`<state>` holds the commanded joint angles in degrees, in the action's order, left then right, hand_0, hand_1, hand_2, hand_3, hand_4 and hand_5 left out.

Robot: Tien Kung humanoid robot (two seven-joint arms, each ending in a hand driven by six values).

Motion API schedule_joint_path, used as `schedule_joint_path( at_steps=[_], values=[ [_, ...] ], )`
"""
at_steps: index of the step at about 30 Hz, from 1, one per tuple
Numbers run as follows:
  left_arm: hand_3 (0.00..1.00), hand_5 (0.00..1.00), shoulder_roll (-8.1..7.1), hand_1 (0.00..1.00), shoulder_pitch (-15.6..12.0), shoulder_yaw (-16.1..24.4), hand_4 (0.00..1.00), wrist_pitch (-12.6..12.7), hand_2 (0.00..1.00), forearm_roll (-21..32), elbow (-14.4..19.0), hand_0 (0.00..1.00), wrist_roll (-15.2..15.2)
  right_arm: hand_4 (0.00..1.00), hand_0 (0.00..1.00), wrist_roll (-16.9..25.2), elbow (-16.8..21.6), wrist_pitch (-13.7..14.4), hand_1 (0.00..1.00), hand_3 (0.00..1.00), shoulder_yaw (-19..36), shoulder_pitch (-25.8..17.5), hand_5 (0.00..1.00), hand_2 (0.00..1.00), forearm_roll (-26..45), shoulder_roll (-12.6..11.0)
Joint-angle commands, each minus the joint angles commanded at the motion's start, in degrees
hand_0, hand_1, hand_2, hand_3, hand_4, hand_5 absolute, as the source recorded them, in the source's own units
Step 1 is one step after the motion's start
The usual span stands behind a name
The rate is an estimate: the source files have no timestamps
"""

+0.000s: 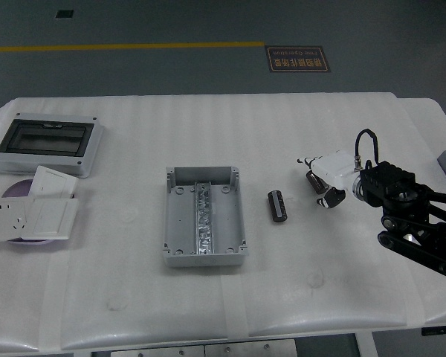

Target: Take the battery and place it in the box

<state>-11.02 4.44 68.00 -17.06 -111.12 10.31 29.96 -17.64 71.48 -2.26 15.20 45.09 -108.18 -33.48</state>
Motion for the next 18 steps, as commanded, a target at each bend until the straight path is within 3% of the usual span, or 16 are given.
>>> schedule_joint_path(
  at_steps=[2,3,8,9,14,15,18],
  values=[
    [0.580,0.013,-0.02,0.620,-0.03,0.04,0.499,-0.02,0.516,-0.01,0.00,0.653,0.03,0.814,0.694,0.01,0.01,0.14,0.552,0.998,-0.11,0.21,0.184,0.837,-0.07,-0.09],
    [0.579,0.012,-0.03,0.620,-0.04,0.09,0.496,-0.04,0.516,-0.04,0.00,0.653,0.05,0.806,0.691,0.03,-0.01,0.15,0.549,0.998,-0.14,0.32,0.186,0.787,-0.07,-0.15],
    [0.579,0.012,-0.03,0.620,-0.05,0.16,0.496,-0.03,0.516,0.00,0.00,0.653,0.07,0.806,0.691,0.24,-0.12,-0.20,0.549,0.998,-0.56,0.98,0.186,0.787,-0.12,-0.37],
    [0.580,0.010,-0.02,0.620,-0.05,0.14,0.494,-0.02,0.513,0.02,0.00,0.654,0.07,0.798,0.671,0.29,-0.17,-0.31,0.543,0.930,-0.73,1.16,0.200,0.799,-0.11,-0.37],
    [0.580,0.010,0.03,0.620,-0.01,0.03,0.494,0.01,0.513,0.21,0.00,0.654,0.06,0.798,0.671,0.43,-0.45,-0.78,0.543,0.930,-1.43,1.82,0.200,0.799,0.02,-0.45],
    [0.579,0.009,0.05,0.619,-0.01,0.01,0.493,0.01,0.512,0.24,0.00,0.654,0.06,0.809,0.666,0.46,-0.48,-0.84,0.543,0.895,-1.61,1.97,0.211,0.900,0.03,-0.50],
    [0.579,0.009,0.06,0.619,0.00,-0.05,0.493,0.02,0.512,0.32,0.00,0.654,0.07,0.809,0.666,0.44,-0.59,-0.96,0.543,0.895,-2.08,2.38,0.211,0.900,0.07,-0.58]
  ],
)
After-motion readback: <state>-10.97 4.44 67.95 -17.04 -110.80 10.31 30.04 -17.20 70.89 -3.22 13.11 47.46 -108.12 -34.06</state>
